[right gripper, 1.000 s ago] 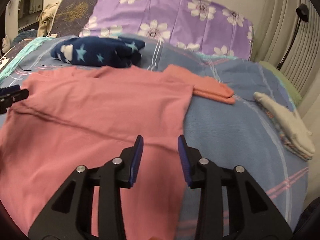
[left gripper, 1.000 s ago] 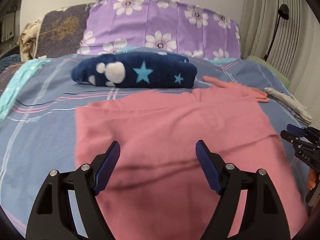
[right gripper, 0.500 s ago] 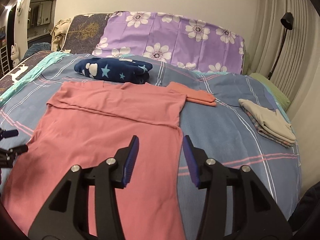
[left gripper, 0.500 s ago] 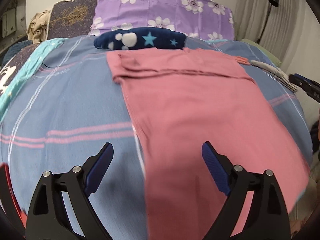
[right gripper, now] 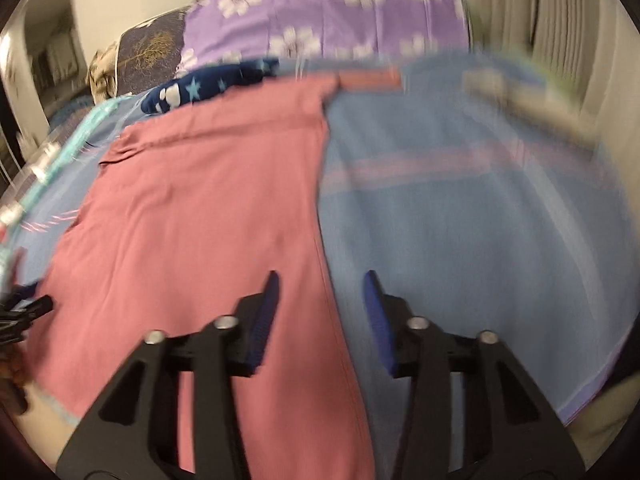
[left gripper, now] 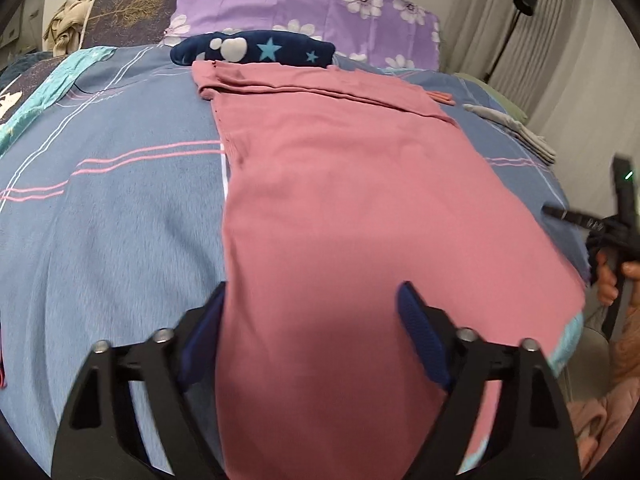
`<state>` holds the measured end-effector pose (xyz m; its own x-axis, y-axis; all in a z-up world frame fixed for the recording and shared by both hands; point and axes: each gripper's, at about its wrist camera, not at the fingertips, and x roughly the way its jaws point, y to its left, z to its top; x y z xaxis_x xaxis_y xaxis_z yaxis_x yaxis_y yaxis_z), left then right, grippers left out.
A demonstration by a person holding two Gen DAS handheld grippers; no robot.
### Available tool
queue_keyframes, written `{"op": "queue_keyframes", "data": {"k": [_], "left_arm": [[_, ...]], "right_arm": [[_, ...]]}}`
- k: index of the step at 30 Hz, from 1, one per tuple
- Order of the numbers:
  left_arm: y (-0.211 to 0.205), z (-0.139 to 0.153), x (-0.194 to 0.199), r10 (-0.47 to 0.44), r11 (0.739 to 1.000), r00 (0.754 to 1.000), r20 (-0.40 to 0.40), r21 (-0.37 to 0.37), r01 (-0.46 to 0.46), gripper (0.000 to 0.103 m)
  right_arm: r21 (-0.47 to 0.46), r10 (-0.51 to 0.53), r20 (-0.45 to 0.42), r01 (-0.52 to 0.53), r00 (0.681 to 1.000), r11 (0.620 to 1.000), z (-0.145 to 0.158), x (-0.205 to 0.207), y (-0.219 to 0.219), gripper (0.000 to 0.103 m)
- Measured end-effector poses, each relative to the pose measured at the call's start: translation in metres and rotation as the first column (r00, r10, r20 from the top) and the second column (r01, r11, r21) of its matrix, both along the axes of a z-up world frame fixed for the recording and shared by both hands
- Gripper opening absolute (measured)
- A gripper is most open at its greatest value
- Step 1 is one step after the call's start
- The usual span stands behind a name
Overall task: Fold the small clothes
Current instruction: 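Move the left gripper to the hem of the folded shirt strip, then grasp the hem with the left gripper and lift it toward the collar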
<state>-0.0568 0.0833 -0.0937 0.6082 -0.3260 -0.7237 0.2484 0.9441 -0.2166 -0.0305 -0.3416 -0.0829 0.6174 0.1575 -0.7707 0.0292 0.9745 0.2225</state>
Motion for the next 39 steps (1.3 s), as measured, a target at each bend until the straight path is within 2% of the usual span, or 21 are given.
{"op": "queue_keyframes", "data": {"k": [1, 2, 3, 6, 9, 11, 13, 15, 18, 21, 23, 25, 26, 27, 30, 33, 34, 35, 36, 38, 39], "left_arm": [[0.003, 0.001, -0.004, -0.003, 1.0, 1.0, -0.006, -0.009, 0.003, 0.067], [0.007, 0.002, -0.005, -0.002, 1.0, 1.0, -0.013, -0.02, 0.001, 0.054], [0.011, 0.002, -0.006, 0.006, 0.999, 1.0, -0.021, -0.033, -0.007, 0.042], [0.028, 0.002, -0.008, 0.029, 0.993, 0.997, -0.067, -0.113, -0.037, 0.032], [0.034, 0.002, -0.016, 0.034, 0.991, 0.996, -0.084, -0.129, -0.045, 0.032], [0.036, 0.001, -0.021, 0.039, 0.991, 0.996, -0.086, -0.124, -0.049, 0.037], [0.036, 0.001, -0.023, 0.031, 0.99, 0.996, -0.083, -0.135, -0.042, 0.045], [0.031, 0.0, -0.022, 0.018, 0.991, 0.996, -0.082, -0.132, -0.029, 0.054], [0.027, -0.002, -0.018, 0.004, 0.993, 0.998, -0.067, -0.115, -0.012, 0.056], [0.032, -0.003, -0.01, -0.006, 0.988, 0.998, -0.06, -0.156, -0.004, 0.055], [0.035, -0.006, 0.0, -0.001, 0.98, 0.998, -0.063, -0.197, -0.011, 0.053], [0.035, -0.005, 0.001, 0.019, 0.986, 0.997, -0.071, -0.166, -0.031, 0.039], [0.035, -0.004, -0.002, 0.013, 0.988, 0.997, -0.073, -0.156, -0.024, 0.031], [0.037, -0.004, -0.007, 0.0, 0.987, 0.997, -0.078, -0.16, -0.013, 0.028], [0.046, -0.007, -0.023, -0.028, 0.981, 0.996, -0.086, -0.192, 0.011, 0.028], [0.048, -0.011, -0.016, -0.035, 0.972, 0.995, -0.091, -0.234, 0.013, 0.027], [0.044, -0.011, -0.01, -0.043, 0.97, 0.995, -0.087, -0.244, 0.02, 0.027], [0.041, -0.011, -0.007, -0.048, 0.97, 0.996, -0.081, -0.241, 0.027, 0.019], [0.037, -0.009, -0.003, -0.053, 0.971, 0.996, -0.078, -0.236, 0.033, 0.004], [0.033, 0.001, 0.002, -0.058, 0.969, 0.997, -0.05, -0.241, 0.045, 0.004], [0.033, 0.014, 0.002, -0.059, 0.967, 0.998, -0.008, -0.249, 0.055, 0.004]], "right_arm": [[0.06, -0.017, -0.025, 0.019, 1.0, 0.998, -0.008, -0.004, -0.013, 0.025], [0.146, -0.032, -0.03, 0.036, 0.999, 0.989, -0.013, -0.012, -0.029, 0.021], [0.193, -0.032, -0.033, 0.038, 0.999, 0.981, -0.015, -0.017, -0.036, 0.018], [0.299, 0.023, -0.052, -0.007, 0.998, 0.954, -0.016, -0.032, -0.049, 0.021], [0.29, 0.093, -0.076, -0.067, 0.993, 0.955, -0.016, -0.04, -0.044, 0.022], [0.288, 0.142, -0.074, -0.116, 0.987, 0.951, -0.015, -0.043, -0.037, 0.03], [0.293, 0.172, -0.065, -0.146, 0.983, 0.945, -0.016, -0.041, -0.03, 0.046], [0.305, 0.194, -0.061, -0.167, 0.979, 0.938, -0.018, -0.034, -0.023, 0.047], [0.33, 0.217, -0.054, -0.187, 0.975, 0.925, -0.019, -0.022, -0.019, 0.048], [0.387, 0.261, -0.042, -0.225, 0.964, 0.894, -0.022, -0.001, -0.018, 0.048], [0.449, 0.254, -0.05, -0.205, 0.966, 0.87, -0.027, 0.012, -0.021, 0.045], [0.473, 0.225, -0.085, -0.16, 0.971, 0.867, -0.03, 0.019, -0.023, 0.031], [0.465, 0.234, -0.084, -0.17, 0.969, 0.869, -0.029, 0.014, -0.024, 0.028], [0.461, 0.253, -0.082, -0.188, 0.964, 0.867, -0.028, 0.009, -0.023, 0.027], [0.465, 0.289, -0.077, -0.222, 0.954, 0.857, -0.03, -0.007, -0.026, 0.027], [0.479, 0.298, -0.073, -0.229, 0.952, 0.848, -0.031, -0.003, -0.021, 0.027], [0.487, 0.293, -0.074, -0.222, 0.953, 0.845, -0.031, 0.001, -0.018, 0.018], [0.487, 0.287, -0.078, -0.215, 0.955, 0.847, -0.031, 0.008, -0.012, 0.008], [0.492, 0.278, -0.081, -0.204, 0.957, 0.846, -0.03, 0.013, -0.008, 0.004], [0.513, 0.26, -0.045, -0.201, 0.965, 0.835, -0.02, 0.013, -0.008, 0.004], [0.525, 0.248, 0.005, -0.214, 0.969, 0.824, -0.006, 0.012, -0.009, 0.004]]}}
